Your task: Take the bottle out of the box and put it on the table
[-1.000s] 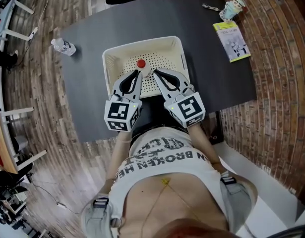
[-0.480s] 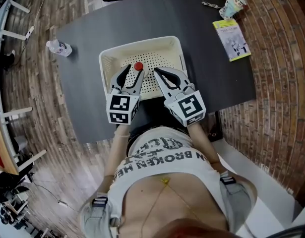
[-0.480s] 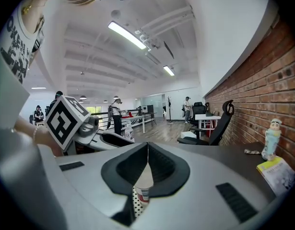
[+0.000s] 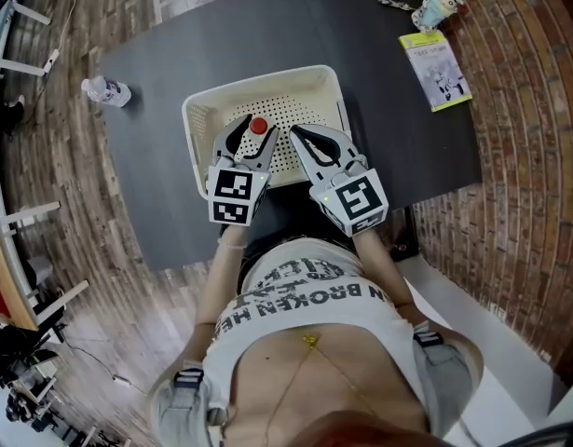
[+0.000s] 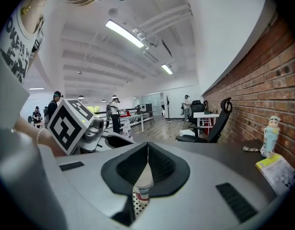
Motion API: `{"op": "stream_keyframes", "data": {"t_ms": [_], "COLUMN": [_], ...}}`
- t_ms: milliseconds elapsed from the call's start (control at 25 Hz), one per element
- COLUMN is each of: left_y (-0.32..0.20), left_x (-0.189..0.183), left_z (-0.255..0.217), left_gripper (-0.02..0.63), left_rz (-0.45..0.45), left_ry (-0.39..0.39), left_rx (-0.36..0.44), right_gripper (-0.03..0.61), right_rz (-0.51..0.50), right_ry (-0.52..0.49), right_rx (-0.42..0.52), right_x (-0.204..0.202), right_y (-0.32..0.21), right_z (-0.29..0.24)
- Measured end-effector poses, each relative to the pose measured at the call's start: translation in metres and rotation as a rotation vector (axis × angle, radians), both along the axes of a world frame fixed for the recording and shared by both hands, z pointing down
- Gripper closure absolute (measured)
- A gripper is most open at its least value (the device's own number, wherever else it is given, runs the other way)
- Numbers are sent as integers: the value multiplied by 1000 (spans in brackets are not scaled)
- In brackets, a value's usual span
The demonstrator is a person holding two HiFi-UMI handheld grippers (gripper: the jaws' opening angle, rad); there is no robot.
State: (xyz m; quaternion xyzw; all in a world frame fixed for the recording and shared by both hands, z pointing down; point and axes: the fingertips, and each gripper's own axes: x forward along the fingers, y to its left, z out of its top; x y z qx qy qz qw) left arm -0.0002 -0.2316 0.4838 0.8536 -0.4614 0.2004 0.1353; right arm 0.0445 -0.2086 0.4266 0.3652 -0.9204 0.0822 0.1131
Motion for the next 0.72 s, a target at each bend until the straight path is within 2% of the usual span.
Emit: {"op": "stream_keyframes", "data": {"t_ms": [720], "left_y": [1], "left_x": [-2], "left_z": [9], "left_gripper": [454], "left_rz": [-2], "left_ry": [-10], "left_rx": [-13], "right_gripper": [569], "right_rz": [-3], "right_ry": [-6], "right_rx": [-8], "right_x": [0], "right_y": [6], "right_z": [2]}}
